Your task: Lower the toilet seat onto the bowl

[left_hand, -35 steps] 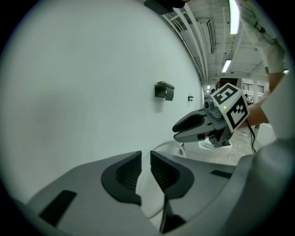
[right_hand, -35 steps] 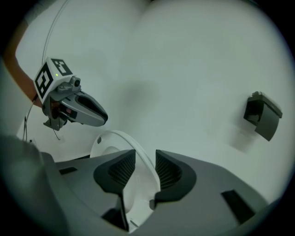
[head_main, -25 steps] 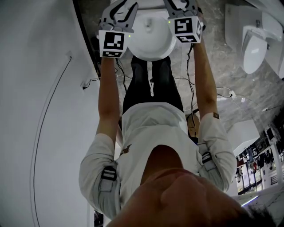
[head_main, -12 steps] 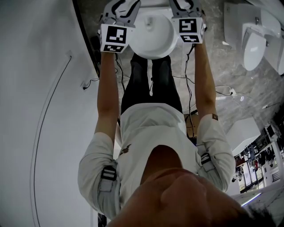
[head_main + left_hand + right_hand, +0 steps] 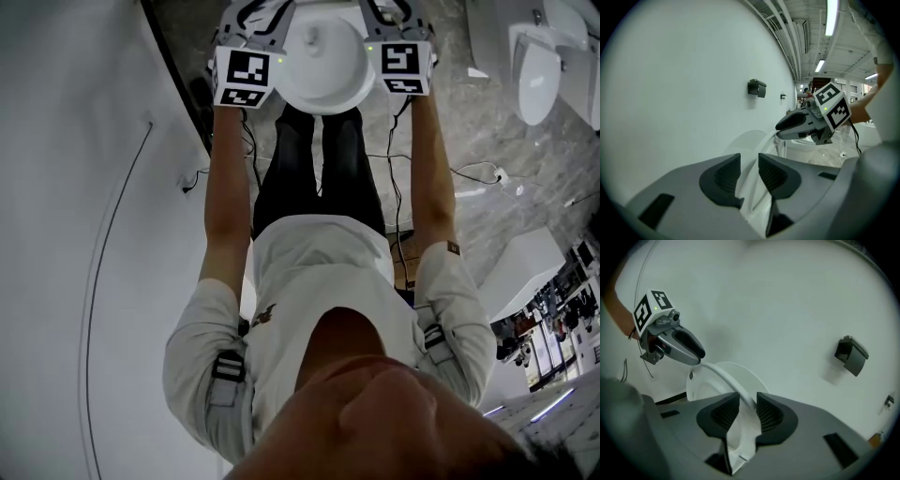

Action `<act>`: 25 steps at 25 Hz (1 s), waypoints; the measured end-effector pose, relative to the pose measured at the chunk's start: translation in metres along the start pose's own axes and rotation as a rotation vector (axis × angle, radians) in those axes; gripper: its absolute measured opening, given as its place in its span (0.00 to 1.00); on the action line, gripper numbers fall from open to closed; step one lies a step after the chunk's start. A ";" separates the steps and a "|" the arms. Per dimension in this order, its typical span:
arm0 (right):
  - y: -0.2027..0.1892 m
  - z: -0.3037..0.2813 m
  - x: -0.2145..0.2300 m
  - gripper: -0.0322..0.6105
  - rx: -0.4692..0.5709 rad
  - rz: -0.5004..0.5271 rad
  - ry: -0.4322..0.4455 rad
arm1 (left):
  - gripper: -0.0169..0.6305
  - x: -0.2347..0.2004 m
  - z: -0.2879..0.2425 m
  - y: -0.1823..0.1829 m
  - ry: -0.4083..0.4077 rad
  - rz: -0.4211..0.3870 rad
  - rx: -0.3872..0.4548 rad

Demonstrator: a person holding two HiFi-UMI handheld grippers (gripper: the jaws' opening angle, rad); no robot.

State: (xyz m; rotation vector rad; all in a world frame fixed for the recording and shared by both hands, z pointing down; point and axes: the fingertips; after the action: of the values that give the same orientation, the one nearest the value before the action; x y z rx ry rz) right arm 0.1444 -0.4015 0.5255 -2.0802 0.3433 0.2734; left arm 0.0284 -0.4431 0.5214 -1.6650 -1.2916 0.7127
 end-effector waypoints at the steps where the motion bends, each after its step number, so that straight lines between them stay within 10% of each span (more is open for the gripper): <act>1: -0.001 0.004 -0.003 0.25 -0.001 -0.001 -0.005 | 0.22 0.003 0.002 -0.001 -0.008 0.006 0.004; 25: -0.034 0.077 -0.042 0.27 0.022 0.001 0.064 | 0.21 0.077 0.045 -0.022 -0.008 0.068 -0.016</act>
State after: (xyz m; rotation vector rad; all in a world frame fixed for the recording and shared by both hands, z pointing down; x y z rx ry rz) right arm 0.1129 -0.3132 0.5276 -2.0707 0.3845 0.2029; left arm 0.0031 -0.3554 0.5269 -1.7275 -1.2545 0.7515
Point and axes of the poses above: the fingertips, and each gripper's own axes: z backward along the fingers, x to its right, y out of its top, and after that the axes turned 1 degree about -z, right-handed
